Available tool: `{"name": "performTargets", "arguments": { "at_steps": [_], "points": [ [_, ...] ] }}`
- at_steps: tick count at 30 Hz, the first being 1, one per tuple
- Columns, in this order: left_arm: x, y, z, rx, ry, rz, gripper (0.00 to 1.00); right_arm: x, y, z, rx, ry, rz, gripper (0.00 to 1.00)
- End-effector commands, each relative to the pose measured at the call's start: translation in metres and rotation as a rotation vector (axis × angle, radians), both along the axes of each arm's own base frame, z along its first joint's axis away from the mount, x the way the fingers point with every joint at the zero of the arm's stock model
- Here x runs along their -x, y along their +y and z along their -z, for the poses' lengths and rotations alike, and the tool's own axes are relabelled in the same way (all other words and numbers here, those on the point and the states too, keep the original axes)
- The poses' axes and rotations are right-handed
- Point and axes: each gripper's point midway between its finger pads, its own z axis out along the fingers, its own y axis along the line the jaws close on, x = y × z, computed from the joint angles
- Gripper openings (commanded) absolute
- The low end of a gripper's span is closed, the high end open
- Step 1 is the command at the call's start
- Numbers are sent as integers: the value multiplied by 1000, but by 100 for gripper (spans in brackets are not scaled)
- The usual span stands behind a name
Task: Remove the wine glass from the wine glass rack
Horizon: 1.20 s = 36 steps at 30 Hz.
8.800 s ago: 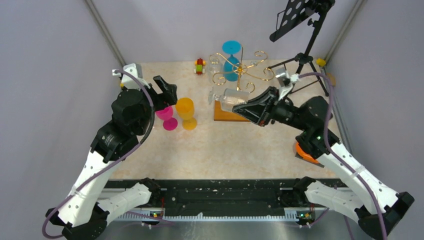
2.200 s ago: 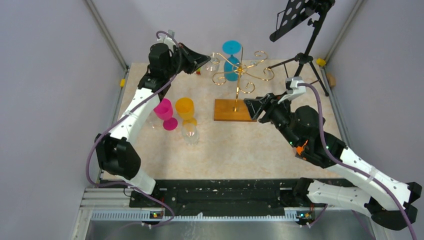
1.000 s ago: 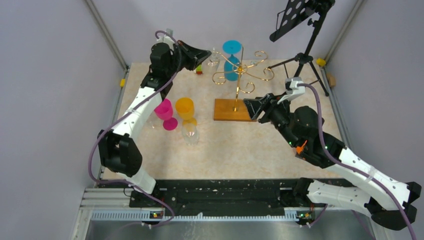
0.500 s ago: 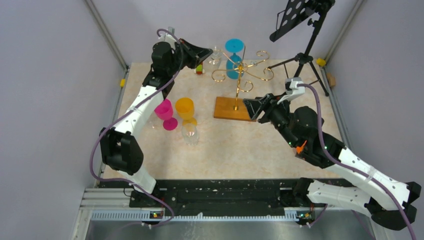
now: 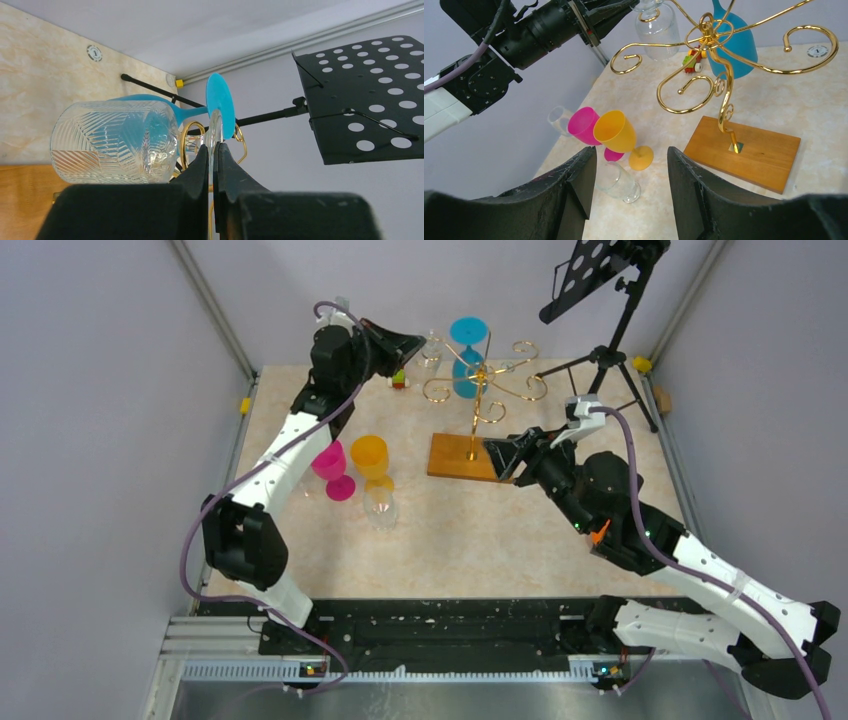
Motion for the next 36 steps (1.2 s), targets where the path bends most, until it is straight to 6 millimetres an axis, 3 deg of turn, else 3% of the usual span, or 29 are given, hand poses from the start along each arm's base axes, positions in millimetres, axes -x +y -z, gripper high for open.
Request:
{"name": "performTargets", "arguments": {
  "at_steps": [1,13,20,24,36],
  "points": [
    [-1,19,-59,79,-163,-118,0,0,-1,-13,-38,-22,0,56],
    [-1,20,-71,151,-155,-205,0,0,-1,-13,-40,-18,0,56],
    [-3,22,-65,143,-105,-310,0,1,-2,-12,-43,-17,-2,56],
    [4,21,-61,134,-85,-350,0,2,-4,-11,-42,-15,1,55],
    [26,25,-76,188,-99,-378,0,4,-5,-10,-54,-13,-6,56]
  ]
}}
